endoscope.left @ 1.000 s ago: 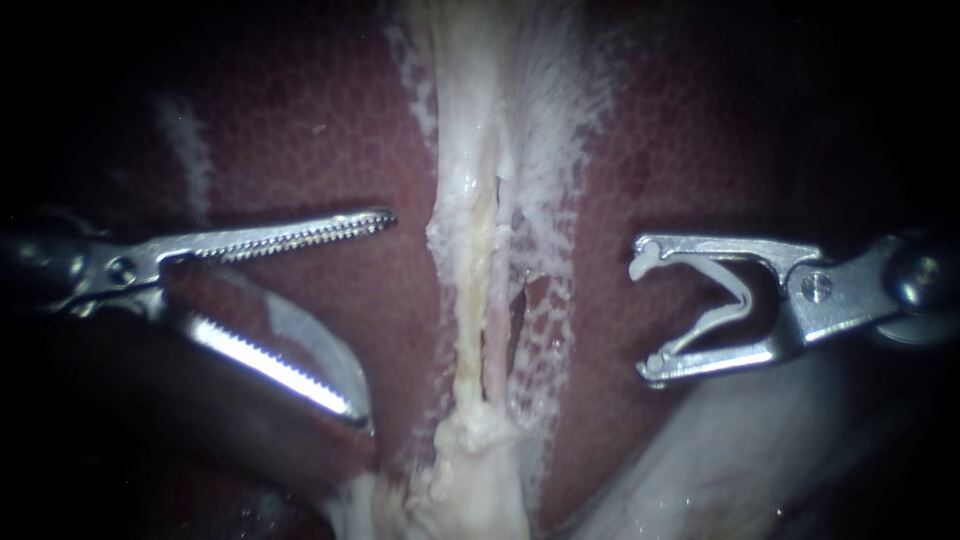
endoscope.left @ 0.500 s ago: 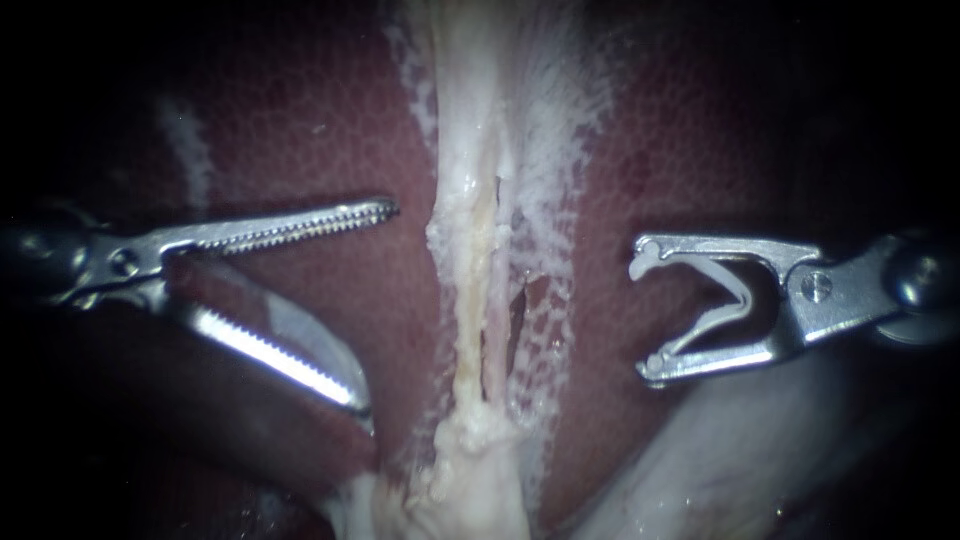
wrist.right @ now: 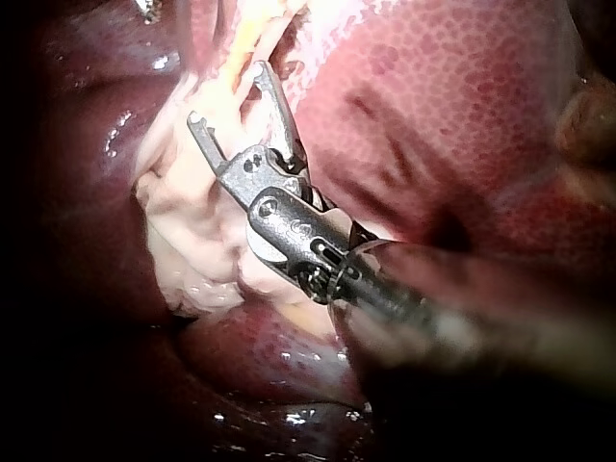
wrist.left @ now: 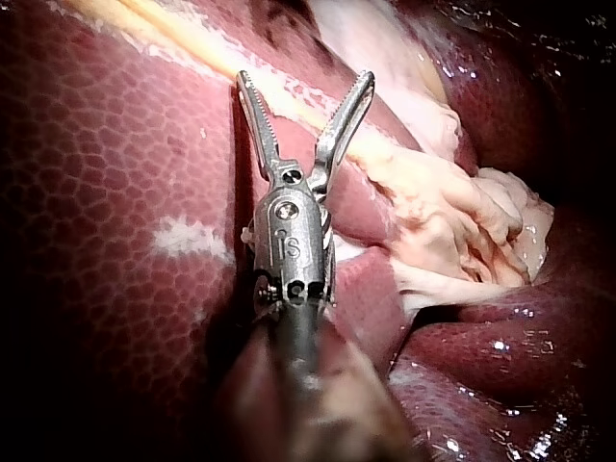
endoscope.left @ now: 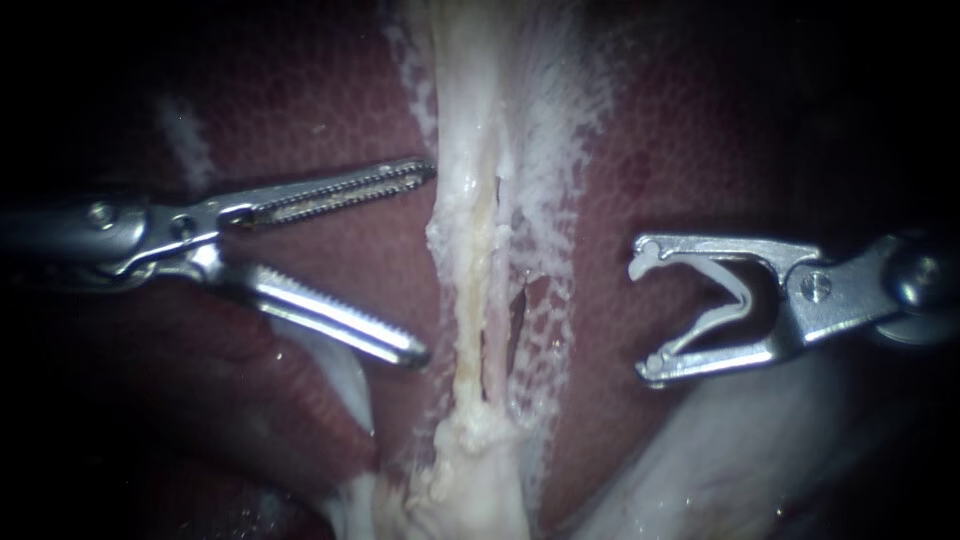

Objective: Grabbing gallbladder

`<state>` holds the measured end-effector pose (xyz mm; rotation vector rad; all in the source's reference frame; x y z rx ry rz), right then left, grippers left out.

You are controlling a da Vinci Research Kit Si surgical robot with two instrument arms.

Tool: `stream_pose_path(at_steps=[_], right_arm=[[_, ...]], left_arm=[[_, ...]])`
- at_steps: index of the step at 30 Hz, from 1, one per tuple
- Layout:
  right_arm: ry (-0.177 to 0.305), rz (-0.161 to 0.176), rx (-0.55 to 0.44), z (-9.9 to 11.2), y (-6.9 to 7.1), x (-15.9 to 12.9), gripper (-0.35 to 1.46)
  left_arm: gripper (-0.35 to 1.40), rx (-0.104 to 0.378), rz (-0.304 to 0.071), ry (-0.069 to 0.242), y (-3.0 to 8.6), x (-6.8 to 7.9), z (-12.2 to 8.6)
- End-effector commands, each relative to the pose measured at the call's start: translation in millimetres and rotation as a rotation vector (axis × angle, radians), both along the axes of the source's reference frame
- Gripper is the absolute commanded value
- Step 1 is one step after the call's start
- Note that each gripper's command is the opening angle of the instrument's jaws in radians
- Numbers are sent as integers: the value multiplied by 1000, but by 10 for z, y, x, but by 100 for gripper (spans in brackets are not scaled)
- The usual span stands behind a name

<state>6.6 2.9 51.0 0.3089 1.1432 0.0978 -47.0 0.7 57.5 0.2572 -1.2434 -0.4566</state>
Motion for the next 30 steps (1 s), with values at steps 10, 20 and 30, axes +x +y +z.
stream_pose_path(at_steps=[10,20,30], right_arm=[[0,0,0,0,0,0,60],[0,0,0,0,0,2,60],[1,-2,1,0,0,2,60]], left_arm=[[89,43,-4,40,-6,2,18],[73,134,-49,56,-3,-3,30],[24,214,-94,79,2,-2,40]])
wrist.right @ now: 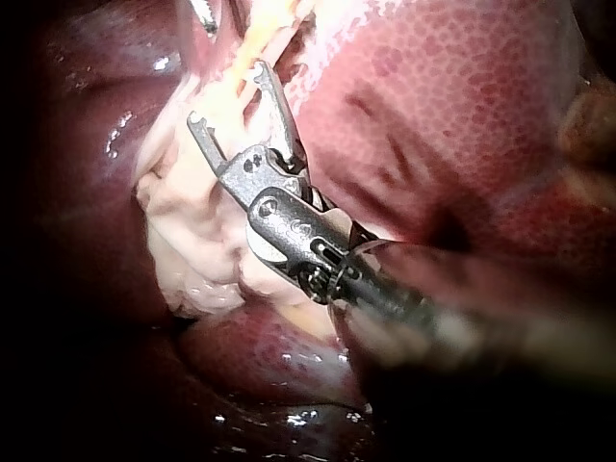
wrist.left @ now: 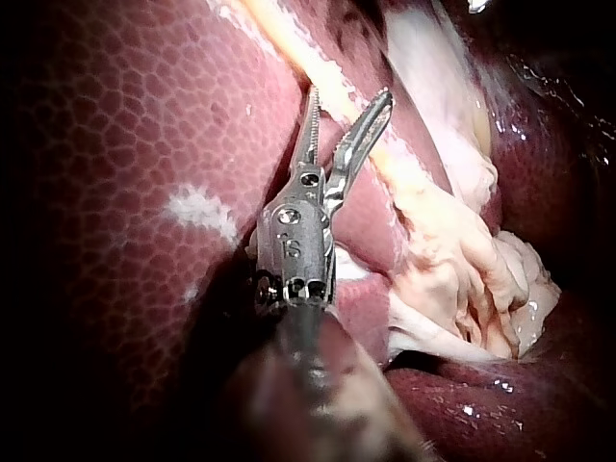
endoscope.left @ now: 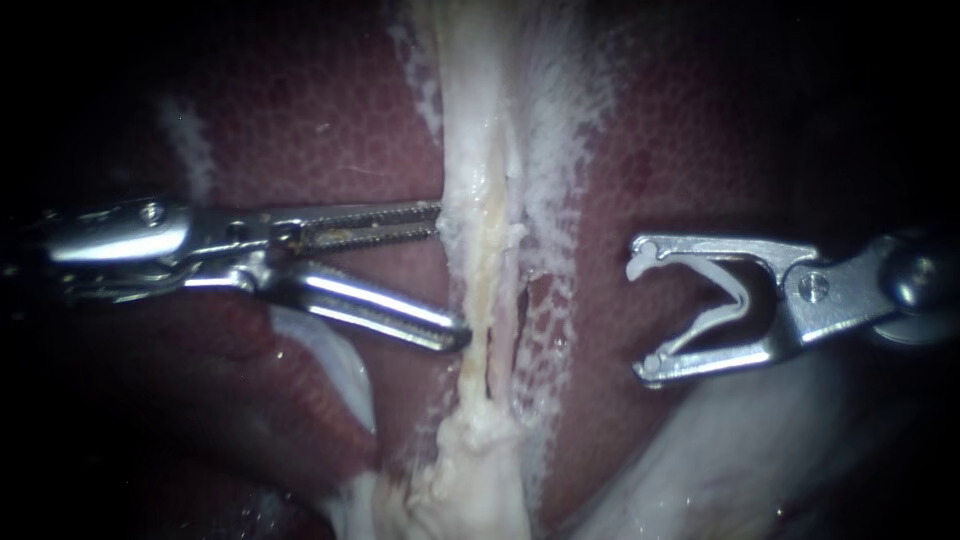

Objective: Grabbing gallbladder

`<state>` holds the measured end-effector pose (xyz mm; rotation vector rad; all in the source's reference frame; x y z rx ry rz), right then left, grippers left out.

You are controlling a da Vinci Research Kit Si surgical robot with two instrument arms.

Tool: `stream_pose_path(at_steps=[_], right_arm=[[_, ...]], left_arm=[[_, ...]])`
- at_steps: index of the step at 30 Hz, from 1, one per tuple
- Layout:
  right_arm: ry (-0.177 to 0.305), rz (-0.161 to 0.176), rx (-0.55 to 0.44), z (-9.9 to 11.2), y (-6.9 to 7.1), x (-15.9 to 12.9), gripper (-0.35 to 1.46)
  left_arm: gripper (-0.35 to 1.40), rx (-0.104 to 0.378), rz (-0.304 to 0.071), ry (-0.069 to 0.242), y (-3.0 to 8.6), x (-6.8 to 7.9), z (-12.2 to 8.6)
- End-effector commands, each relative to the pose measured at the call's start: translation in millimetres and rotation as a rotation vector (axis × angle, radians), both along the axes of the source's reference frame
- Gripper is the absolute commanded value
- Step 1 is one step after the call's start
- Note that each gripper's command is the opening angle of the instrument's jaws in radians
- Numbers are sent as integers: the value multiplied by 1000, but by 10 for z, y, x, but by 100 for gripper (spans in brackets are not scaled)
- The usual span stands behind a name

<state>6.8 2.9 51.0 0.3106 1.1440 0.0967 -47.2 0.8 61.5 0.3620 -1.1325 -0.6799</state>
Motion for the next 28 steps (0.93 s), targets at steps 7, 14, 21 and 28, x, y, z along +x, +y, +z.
stream_pose_path(at_steps=[7,14,21,28], right_arm=[[2,-2,1,0,0,0,60],[2,-2,1,0,0,0,60],[2,-2,1,0,0,0,60],[2,-2,1,0,0,0,60]], left_arm=[[-11,10,-6,21,4,9,6],[-35,24,-7,30,3,12,4],[-35,25,-5,35,3,13,4],[-35,25,-5,36,2,13,2]])
